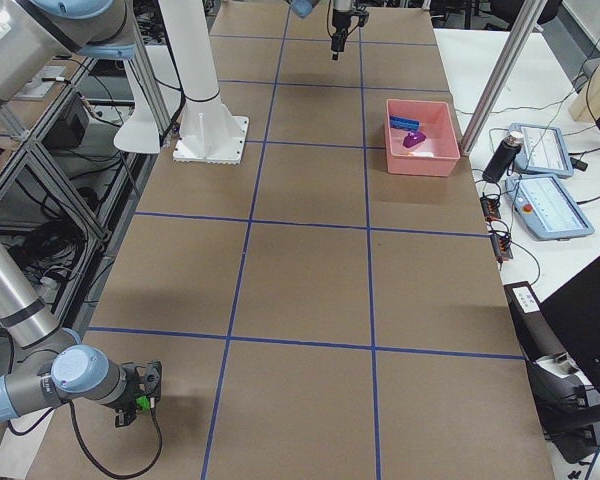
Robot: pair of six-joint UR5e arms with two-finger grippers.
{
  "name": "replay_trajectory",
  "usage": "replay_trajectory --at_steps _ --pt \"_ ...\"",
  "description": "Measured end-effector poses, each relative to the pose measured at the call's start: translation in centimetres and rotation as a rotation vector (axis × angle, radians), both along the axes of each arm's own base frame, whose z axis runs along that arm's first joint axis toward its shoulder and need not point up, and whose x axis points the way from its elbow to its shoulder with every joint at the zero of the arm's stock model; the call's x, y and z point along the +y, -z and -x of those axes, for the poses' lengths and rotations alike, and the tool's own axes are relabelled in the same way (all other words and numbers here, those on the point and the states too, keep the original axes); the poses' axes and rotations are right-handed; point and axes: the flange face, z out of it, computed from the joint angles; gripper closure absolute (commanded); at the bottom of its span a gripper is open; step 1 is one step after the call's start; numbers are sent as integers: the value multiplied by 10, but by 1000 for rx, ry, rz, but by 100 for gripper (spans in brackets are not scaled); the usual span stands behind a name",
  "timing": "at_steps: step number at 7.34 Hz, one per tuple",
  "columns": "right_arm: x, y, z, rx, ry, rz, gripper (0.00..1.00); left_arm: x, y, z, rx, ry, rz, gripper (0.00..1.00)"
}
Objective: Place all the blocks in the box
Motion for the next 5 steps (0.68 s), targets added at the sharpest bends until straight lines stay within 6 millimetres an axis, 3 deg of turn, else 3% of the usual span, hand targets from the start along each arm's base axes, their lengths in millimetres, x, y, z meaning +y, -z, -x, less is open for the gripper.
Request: replay_trajectory --at_steps 3,4,5 --pt "-30 23 8 -14 -17 -64 100 7 -14 4 -14 -8 10 0" --pt "-50 35 14 -28 -35 -67 100 16 -23 10 -23 -9 15 0" --pt "-84 51 21 -48 -67 -58 100 25 -28 20 -27 -7 13 0"
